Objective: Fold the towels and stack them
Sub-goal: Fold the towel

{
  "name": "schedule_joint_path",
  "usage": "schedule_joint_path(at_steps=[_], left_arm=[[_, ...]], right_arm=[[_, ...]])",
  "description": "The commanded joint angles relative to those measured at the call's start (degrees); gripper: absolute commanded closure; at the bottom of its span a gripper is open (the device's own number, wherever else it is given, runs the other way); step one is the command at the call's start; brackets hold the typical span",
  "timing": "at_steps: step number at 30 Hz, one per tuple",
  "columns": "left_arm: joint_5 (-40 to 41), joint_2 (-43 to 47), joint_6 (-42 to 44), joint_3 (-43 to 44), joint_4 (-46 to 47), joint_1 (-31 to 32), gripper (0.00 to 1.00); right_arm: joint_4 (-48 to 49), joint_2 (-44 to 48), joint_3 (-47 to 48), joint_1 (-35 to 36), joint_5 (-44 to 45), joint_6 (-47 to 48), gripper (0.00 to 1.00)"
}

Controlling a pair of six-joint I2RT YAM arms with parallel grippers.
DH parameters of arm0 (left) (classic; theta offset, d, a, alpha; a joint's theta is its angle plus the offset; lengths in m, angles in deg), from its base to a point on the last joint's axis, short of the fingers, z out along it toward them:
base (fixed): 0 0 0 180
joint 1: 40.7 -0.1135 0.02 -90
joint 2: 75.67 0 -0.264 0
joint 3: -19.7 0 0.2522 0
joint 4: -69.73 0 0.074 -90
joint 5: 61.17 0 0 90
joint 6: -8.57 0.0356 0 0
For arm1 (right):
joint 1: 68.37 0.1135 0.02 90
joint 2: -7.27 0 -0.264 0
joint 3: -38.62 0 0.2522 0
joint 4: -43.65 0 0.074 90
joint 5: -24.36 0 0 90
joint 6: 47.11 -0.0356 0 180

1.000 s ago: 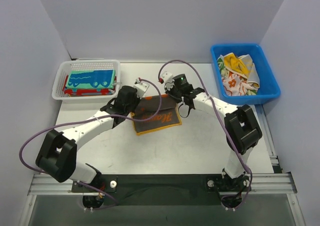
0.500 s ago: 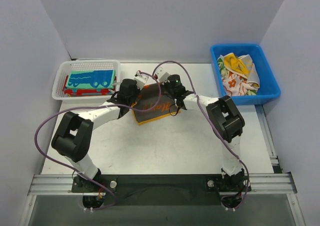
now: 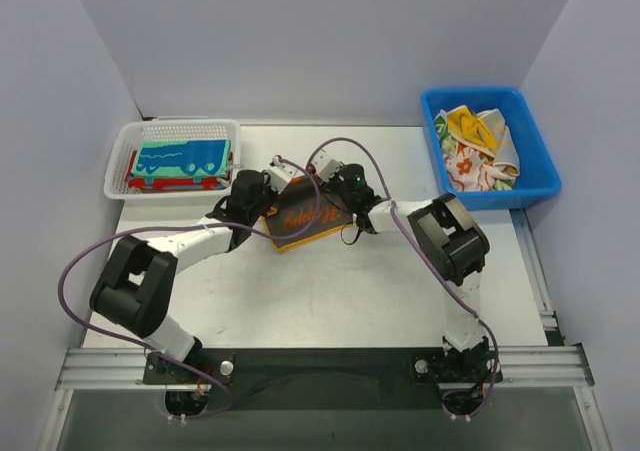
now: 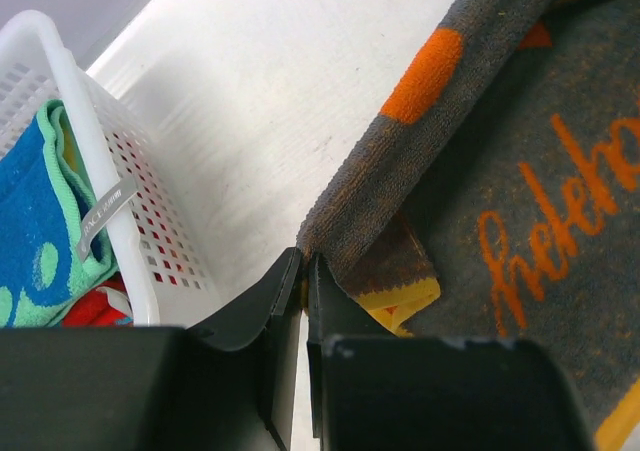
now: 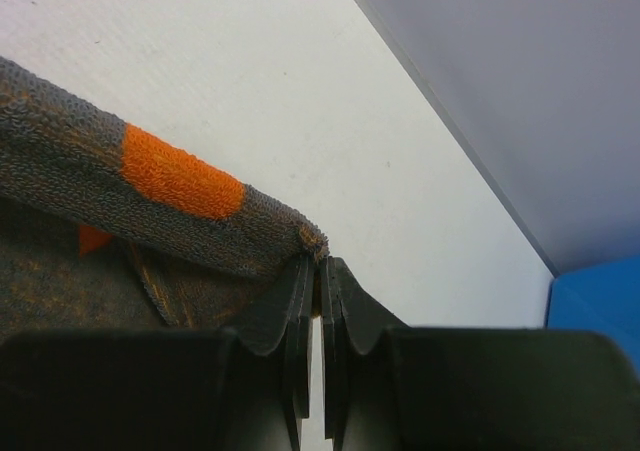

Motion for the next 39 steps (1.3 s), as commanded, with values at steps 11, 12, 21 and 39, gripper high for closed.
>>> schedule_joint_path(at_steps=[11, 12, 21, 39], left_arm=[[-3.6, 9.6, 5.9, -6.0, -0.1, -1.0, 1.0], [-4.2, 9.9, 5.9, -6.1, -1.6, -0.9, 1.0], [-5.9, 13.7, 6.1, -8.6, -7.0, 1.0, 1.0], [1.8, 14.6, -1.4, -4.7, -12.0, 2.0, 1.0]], right_arm=[[3.6, 9.7, -6.5, -1.4, -5.7, 2.7, 1.0], [1.7, 10.4, -6.6, -1.6, -6.6, 2.6, 1.0], [-3.8, 13.3, -8.1, -3.0, -15.0, -1.5, 1.0], [-10.1, 12.4, -2.5, -4.3, -15.2, -4.6, 1.0]])
